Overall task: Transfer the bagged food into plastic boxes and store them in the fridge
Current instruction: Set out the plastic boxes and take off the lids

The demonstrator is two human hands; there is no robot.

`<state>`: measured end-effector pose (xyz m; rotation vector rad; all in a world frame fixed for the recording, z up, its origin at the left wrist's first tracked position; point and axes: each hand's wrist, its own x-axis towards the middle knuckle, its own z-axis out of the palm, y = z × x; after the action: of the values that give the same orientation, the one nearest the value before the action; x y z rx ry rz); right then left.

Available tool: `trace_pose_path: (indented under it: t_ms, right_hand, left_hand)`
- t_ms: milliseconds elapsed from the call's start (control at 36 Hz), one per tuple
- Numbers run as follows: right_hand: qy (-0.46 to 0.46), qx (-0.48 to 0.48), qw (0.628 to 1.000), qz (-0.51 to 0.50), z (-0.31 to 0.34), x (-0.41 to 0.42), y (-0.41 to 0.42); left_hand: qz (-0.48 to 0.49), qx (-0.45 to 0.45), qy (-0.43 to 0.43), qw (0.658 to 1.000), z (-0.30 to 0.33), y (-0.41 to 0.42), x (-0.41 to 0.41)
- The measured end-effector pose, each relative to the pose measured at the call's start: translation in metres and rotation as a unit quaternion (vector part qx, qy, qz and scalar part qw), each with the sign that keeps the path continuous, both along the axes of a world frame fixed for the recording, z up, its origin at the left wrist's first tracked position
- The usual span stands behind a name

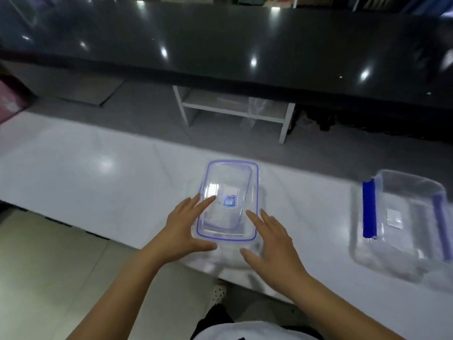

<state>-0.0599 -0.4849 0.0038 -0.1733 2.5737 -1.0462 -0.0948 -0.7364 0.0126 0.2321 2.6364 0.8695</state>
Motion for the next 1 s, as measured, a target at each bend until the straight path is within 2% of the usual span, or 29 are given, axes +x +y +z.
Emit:
trace_pose_path:
  t_ms: [278,389,861,1000]
  right_hand:
    - [0.014,0.066,0.991,-0.118,-0.040,-0.019,-0.065]
    - [0.022,0.097,0.988,-0.121,-0.054,-0.013,-0.074]
    - [0.038,0.136,0.979,-0.145,-0.062,-0.028,-0.081]
    - [0.014,0.144,0.977,-0.154,-0.059,-0.035,-0.079]
  left_hand:
    - [-0.103,-0.050,0.011,0.993,-0.043,-0.044,-0.065]
    - [-0.132,-0.071,0.034,0.988,-0.057,-0.050,-0.070]
    - [-0.105,-0.047,0.033,0.993,-0.058,-0.050,-0.074]
    - [-0.117,-0.071,0.029,0.990,-0.053,-0.040,-0.084]
